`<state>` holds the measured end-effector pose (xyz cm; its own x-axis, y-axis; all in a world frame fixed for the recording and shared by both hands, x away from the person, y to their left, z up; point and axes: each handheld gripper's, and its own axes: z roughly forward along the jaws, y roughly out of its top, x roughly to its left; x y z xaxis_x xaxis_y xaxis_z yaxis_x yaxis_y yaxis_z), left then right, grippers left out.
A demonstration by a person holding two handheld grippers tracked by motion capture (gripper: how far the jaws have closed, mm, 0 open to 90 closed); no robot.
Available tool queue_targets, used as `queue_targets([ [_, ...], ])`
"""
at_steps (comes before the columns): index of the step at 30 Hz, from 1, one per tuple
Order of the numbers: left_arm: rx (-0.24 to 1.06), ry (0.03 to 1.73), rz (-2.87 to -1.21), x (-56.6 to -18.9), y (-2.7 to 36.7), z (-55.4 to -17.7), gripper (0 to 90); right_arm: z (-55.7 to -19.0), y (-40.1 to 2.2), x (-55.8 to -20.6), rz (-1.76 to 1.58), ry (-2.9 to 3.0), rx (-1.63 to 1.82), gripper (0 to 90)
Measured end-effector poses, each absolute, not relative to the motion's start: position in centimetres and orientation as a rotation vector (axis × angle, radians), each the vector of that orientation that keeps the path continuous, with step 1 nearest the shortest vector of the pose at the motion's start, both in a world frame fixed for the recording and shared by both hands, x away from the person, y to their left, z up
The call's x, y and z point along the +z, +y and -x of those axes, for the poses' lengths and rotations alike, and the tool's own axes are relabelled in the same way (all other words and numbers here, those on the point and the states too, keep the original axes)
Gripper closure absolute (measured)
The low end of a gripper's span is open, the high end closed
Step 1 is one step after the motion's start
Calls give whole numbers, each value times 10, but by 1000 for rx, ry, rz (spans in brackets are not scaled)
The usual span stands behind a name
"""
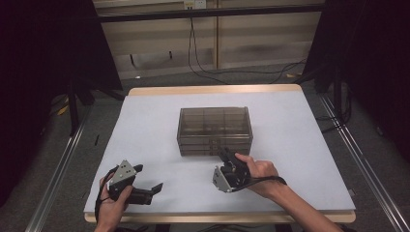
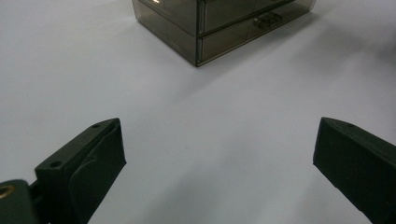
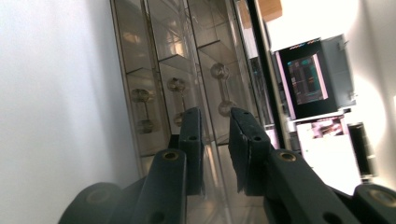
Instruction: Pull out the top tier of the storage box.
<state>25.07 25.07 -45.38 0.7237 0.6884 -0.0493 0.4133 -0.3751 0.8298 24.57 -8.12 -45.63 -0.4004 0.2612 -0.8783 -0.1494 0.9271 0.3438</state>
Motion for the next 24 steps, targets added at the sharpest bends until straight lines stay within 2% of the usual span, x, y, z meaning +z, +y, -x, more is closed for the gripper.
queue_targets([
  [13, 387, 837, -2023, -454, 251, -251, 21, -248, -74, -470, -2, 1862, 326, 751],
  [24, 387, 838, -2019, -453, 251, -251, 20, -252, -65, -469, 44, 1805, 287, 752],
])
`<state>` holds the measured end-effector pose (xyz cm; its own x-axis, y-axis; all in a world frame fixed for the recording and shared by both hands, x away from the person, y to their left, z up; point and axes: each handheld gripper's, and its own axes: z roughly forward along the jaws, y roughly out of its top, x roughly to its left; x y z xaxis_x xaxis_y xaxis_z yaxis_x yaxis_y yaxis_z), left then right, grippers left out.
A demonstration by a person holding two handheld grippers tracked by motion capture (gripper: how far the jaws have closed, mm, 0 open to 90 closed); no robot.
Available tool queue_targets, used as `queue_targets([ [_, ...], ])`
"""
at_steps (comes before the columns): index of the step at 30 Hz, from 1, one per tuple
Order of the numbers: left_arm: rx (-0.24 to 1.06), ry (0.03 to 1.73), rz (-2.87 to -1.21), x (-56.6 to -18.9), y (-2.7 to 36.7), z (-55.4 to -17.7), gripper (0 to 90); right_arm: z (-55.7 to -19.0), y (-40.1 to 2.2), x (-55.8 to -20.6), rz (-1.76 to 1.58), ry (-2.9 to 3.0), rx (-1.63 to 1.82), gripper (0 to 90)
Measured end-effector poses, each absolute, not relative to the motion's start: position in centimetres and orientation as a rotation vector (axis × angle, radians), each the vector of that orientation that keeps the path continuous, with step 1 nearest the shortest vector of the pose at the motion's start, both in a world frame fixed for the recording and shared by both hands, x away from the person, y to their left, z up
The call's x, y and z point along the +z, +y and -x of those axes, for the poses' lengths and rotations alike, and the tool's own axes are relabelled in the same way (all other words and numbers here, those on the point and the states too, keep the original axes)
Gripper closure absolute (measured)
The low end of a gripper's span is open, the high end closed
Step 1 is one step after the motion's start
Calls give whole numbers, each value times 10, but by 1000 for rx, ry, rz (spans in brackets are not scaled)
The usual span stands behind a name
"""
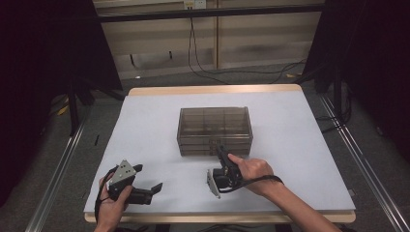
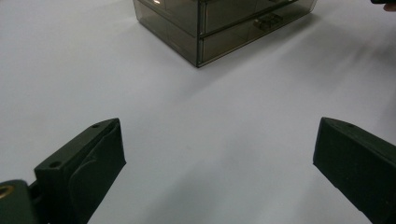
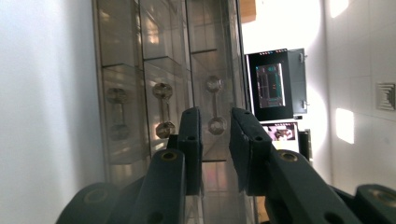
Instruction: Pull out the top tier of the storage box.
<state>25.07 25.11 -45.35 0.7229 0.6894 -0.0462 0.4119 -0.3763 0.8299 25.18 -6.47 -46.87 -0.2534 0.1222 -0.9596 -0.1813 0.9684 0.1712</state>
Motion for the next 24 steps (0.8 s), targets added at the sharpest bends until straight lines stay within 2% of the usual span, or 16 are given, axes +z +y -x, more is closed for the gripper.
queue_targets([
  [11, 386, 837, -2023, -454, 251, -251, 20, -262, -62, -476, 11, 1778, 245, 742],
  [24, 388, 839, -2012, -453, 252, -250, 20, -265, -59, -480, -20, 1744, 222, 790],
])
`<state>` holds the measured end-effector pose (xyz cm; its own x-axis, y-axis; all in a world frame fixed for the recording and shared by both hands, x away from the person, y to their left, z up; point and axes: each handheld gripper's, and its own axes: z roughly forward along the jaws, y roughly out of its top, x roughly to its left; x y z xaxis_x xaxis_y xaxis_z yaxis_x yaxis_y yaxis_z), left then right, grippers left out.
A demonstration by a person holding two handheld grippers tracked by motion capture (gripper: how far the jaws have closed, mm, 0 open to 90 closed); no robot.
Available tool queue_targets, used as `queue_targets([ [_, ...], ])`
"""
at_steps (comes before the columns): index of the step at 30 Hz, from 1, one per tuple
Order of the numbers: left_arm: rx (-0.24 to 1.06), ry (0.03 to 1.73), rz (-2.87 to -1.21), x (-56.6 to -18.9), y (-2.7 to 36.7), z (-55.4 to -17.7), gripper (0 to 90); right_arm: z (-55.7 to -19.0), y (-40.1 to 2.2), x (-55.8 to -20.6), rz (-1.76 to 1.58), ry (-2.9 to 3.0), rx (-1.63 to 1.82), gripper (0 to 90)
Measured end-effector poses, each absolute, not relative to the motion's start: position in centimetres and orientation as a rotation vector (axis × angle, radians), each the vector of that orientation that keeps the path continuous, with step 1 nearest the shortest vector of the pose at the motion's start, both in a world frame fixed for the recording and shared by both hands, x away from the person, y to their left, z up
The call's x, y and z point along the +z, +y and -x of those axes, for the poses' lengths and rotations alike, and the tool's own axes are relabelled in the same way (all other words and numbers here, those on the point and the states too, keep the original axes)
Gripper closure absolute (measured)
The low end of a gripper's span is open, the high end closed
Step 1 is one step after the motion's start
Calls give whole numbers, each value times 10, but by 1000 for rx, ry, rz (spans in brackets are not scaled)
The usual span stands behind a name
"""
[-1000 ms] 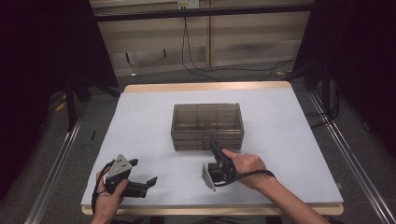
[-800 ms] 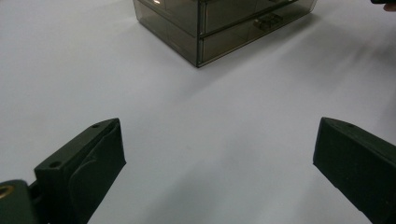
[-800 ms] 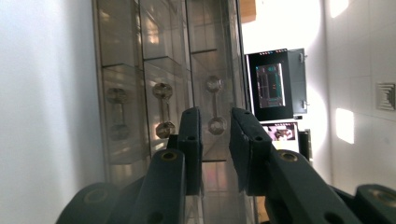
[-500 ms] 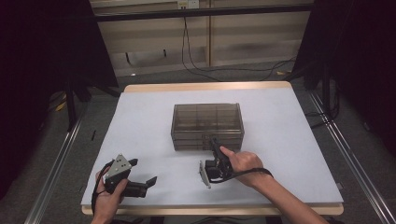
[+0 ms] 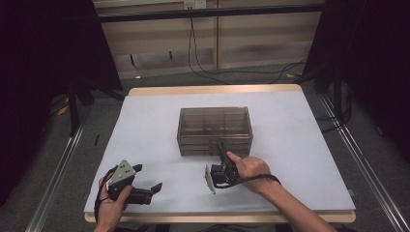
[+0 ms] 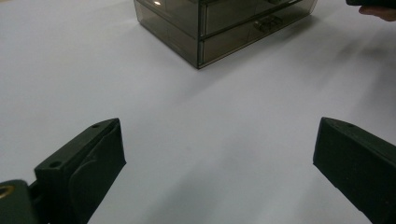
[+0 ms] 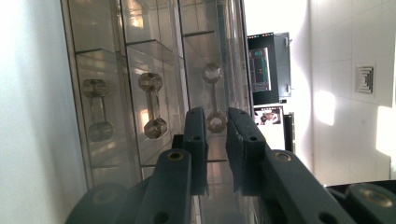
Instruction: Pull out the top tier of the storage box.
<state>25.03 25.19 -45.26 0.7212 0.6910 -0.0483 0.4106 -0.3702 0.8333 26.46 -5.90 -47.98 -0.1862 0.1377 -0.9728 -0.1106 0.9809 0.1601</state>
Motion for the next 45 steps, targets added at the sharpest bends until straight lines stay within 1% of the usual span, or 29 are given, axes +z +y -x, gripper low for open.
queue_targets([
  [7, 389, 836, -2019, -453, 252, -250, 20, -264, -58, -481, -17, 1732, 196, 815],
  [17, 386, 832, -2014, -453, 251, -250, 20, -262, -57, -480, -57, 1750, 209, 816],
  [29, 387, 835, -2013, -453, 251, -249, 21, -260, -58, -477, -29, 1754, 213, 816],
  [45, 389, 835, -2015, -453, 251, -249, 21, -250, -57, -476, -45, 1762, 226, 816],
])
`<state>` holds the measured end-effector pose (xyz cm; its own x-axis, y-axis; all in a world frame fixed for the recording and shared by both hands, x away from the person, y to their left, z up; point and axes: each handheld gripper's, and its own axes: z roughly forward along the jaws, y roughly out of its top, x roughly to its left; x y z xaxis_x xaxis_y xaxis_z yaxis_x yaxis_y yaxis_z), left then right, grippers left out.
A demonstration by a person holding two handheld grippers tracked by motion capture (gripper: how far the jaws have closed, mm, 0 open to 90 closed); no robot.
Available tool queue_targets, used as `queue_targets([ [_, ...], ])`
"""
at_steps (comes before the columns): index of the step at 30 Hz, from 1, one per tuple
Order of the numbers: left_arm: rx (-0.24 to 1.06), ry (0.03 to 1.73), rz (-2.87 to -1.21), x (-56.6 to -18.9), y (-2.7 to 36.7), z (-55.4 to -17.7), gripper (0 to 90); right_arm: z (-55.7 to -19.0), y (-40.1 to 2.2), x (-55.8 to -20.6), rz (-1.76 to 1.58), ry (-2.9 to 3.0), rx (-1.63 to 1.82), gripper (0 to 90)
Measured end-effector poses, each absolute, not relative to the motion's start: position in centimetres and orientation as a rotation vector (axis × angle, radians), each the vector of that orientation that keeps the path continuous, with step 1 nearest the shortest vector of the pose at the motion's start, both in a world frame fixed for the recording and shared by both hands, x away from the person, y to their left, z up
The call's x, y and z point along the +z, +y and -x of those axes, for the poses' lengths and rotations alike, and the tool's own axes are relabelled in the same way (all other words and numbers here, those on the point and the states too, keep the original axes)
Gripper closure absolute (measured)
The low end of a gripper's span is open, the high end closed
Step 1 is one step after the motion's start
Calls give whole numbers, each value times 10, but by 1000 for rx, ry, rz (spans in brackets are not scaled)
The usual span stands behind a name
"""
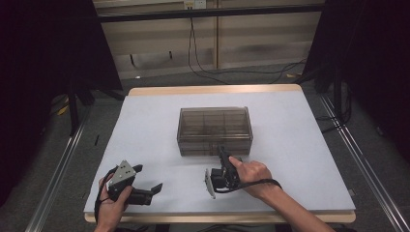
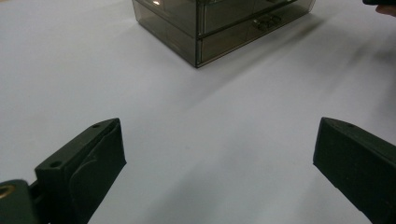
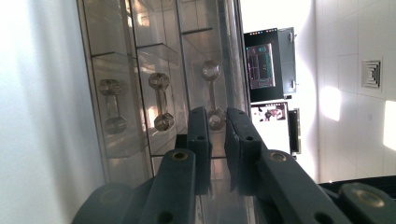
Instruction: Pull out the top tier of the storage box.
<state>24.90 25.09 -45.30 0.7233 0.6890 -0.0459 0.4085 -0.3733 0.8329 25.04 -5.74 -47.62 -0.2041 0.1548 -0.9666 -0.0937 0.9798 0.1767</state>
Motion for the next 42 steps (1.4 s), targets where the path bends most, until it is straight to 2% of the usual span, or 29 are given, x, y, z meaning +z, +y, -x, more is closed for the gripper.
queue_targets([
  [35, 389, 837, -2016, -453, 251, -249, 21, -235, -61, -471, -60, 1800, 287, 814],
  [42, 386, 834, -2013, -453, 251, -249, 21, -238, -68, -461, -119, 1883, 395, 778],
])
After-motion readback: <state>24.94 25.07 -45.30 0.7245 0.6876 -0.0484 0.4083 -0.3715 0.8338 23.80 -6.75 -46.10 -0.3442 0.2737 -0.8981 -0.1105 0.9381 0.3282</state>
